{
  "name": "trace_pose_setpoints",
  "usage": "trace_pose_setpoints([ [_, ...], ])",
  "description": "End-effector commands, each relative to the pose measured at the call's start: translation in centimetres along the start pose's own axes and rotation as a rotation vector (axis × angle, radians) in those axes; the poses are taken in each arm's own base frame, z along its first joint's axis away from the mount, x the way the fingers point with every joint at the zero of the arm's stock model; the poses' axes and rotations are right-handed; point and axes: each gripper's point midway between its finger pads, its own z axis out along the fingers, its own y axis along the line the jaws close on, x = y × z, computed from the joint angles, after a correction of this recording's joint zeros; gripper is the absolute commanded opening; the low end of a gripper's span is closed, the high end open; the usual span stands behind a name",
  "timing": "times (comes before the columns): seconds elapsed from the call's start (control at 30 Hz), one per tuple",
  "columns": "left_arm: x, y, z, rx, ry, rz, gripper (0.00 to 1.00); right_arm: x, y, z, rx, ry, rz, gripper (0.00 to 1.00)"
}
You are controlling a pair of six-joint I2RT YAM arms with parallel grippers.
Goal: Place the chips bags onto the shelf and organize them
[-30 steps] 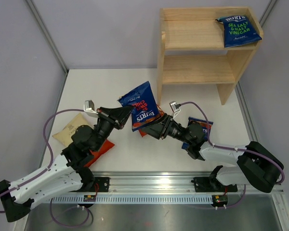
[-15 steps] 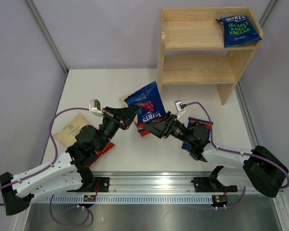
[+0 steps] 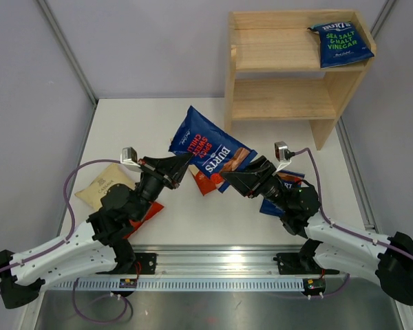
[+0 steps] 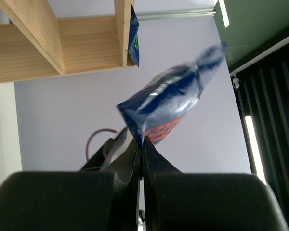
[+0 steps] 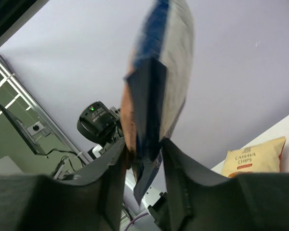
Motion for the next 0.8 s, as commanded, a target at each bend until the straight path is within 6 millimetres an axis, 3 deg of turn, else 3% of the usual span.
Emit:
trace_pose_setpoints([
  [0.0, -1.2, 0.7, 0.0, -0.018, -0.066, 0.003, 0.0, -3.0, 1.6, 0.9, 0.02, -0.072, -0.114, 0.45],
  [0.3, -0.4, 0.4, 0.1, 0.013, -0.028, 0.037, 0.0, -3.6, 0.1, 0.8, 0.12, -0.084, -0.152, 0.54],
  [0.43, 0.5, -0.7, 0.2, 0.081, 0.015, 0.05, 0.0, -3.9, -0.5, 1.4, 0.161, -0.076, -0.169, 0.56],
  [0.53, 0.9, -0.3, 0.3, 0.074, 0.031, 0.038, 0.0, -4.4, -0.6, 1.5, 0.166, -0.098, -0.174, 0.52],
  [0.77, 0.5, 0.4, 0.2, 0.044, 0.012, 0.055, 0.0, -4.9, -0.1, 1.6, 0.155, -0.113, -0.186, 0.3],
])
